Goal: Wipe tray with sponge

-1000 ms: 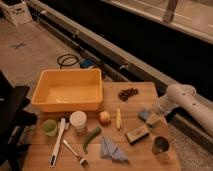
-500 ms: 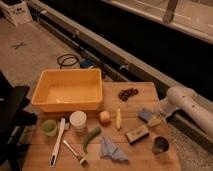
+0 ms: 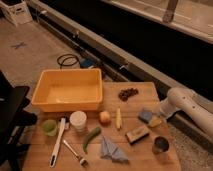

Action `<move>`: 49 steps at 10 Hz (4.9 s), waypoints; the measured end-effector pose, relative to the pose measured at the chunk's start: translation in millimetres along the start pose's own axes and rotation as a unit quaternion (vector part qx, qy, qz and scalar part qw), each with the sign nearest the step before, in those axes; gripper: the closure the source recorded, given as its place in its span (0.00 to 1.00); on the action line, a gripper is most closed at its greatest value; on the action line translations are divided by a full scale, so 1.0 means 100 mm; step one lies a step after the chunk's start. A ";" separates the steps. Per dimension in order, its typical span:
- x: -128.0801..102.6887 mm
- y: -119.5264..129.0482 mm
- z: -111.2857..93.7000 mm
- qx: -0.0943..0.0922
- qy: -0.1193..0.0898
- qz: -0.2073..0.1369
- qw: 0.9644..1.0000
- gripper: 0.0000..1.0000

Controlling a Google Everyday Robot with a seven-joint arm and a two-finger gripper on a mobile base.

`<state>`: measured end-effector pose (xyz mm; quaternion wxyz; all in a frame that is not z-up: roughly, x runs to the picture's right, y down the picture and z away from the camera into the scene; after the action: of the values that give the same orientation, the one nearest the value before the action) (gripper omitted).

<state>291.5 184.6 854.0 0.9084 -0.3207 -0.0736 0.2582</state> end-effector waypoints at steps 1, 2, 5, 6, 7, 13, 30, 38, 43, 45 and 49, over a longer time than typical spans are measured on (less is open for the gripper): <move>-0.07 0.01 -0.07 0.003 -0.005 -0.006 1.000 0.93; -0.11 0.01 -0.11 0.003 -0.011 -0.011 1.000 0.98; -0.38 0.03 -0.30 -0.014 -0.050 -0.037 0.998 1.00; -0.61 0.02 -0.40 -0.014 -0.067 -0.057 0.996 1.00; -0.81 0.02 -0.49 -0.016 -0.077 -0.075 0.994 1.00; -2.17 0.23 -0.57 -0.032 -0.118 -0.201 0.972 1.00; -3.57 0.68 -0.66 0.008 -0.164 -0.332 0.929 1.00; -5.02 0.89 -0.36 -0.005 -0.151 -0.467 0.872 1.00; -5.26 0.70 0.34 -0.022 -0.101 -0.474 0.874 1.00; -5.22 0.58 0.46 0.004 -0.090 -0.439 0.894 1.00; -5.08 0.53 0.74 0.032 -0.039 -0.373 0.926 1.00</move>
<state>-187.3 -2.2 895.5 0.9453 -0.2301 -0.2147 -0.0853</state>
